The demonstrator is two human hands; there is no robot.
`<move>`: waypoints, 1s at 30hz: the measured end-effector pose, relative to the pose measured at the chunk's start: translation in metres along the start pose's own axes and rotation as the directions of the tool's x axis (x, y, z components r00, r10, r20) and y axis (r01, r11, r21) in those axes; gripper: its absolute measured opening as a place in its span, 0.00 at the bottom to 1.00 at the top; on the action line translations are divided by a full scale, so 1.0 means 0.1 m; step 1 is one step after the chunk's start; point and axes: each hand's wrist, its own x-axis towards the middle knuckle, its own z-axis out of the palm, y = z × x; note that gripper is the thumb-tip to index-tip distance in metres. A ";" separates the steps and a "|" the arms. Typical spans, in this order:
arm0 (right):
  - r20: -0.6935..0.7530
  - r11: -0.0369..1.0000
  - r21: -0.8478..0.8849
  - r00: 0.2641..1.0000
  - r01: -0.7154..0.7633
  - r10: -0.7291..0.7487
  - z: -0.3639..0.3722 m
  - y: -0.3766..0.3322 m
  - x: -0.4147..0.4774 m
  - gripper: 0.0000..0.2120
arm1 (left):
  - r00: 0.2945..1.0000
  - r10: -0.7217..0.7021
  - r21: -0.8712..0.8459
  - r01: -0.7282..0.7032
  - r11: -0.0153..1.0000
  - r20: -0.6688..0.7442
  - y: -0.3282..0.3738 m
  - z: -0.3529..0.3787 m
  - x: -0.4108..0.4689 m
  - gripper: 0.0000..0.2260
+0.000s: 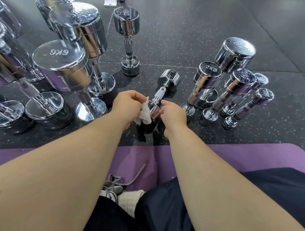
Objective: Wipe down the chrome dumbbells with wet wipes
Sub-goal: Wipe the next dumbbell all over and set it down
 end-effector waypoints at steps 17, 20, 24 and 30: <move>0.023 0.726 -0.601 0.915 0.335 -0.404 -0.03 0.04 0.05 0.16 | 0.999 0.012 0.109 -0.017 0.994 0.046 -0.02 -0.01 -0.10 0.10; -0.023 0.782 -0.594 0.967 0.190 -0.252 -0.08 0.03 0.10 0.19 | 0.998 0.056 0.172 -0.055 0.984 0.001 -0.03 -0.01 -0.09 0.09; 0.019 0.806 -0.587 0.997 0.074 -0.078 -0.01 -0.01 0.22 0.17 | 0.999 0.025 0.274 -0.037 0.961 0.046 -0.16 -0.08 -0.08 0.13; 0.020 0.914 -0.404 0.999 0.042 -0.038 0.03 0.08 0.30 0.14 | 0.982 0.142 0.648 -0.187 0.739 0.122 -0.27 0.02 -0.13 0.31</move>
